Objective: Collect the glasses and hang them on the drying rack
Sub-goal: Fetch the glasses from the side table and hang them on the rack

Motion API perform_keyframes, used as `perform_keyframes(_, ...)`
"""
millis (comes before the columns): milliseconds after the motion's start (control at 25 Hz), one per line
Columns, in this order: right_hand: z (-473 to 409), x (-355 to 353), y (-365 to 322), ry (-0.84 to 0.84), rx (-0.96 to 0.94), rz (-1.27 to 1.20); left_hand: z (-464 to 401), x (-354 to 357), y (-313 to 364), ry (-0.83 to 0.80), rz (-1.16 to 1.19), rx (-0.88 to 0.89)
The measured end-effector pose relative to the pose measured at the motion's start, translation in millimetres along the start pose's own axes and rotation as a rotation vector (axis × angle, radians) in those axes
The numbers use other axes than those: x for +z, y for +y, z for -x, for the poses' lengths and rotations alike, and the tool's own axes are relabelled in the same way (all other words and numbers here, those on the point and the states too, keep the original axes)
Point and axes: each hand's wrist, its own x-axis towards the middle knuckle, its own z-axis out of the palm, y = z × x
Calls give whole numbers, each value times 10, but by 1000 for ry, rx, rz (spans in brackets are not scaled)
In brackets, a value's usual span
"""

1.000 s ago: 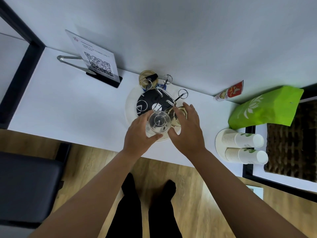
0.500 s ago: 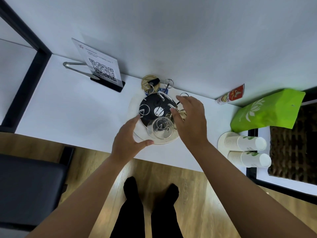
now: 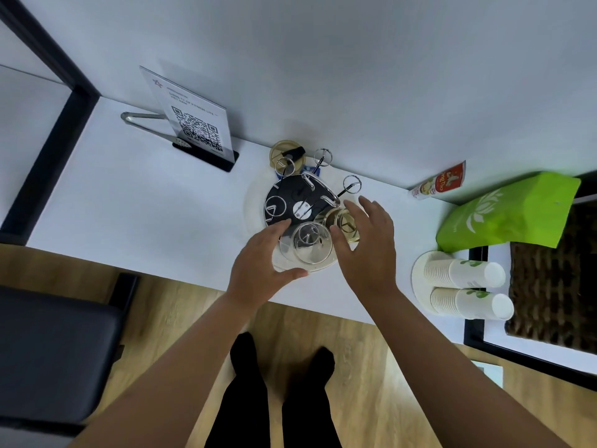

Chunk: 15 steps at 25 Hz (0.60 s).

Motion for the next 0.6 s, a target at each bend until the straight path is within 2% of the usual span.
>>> perform_keyframes(120, -60, -35, -27, -1, -1, -5, -35, 109, 74, 23, 16, -10)
perform_keyframes(360, -314, -26, -154, 24, -152, 24, -57, 168, 61, 53, 43, -46)
perform_keyframes(600, -365, -62, -90, 39, -174, 79, -9, 177, 99, 76, 119, -94)
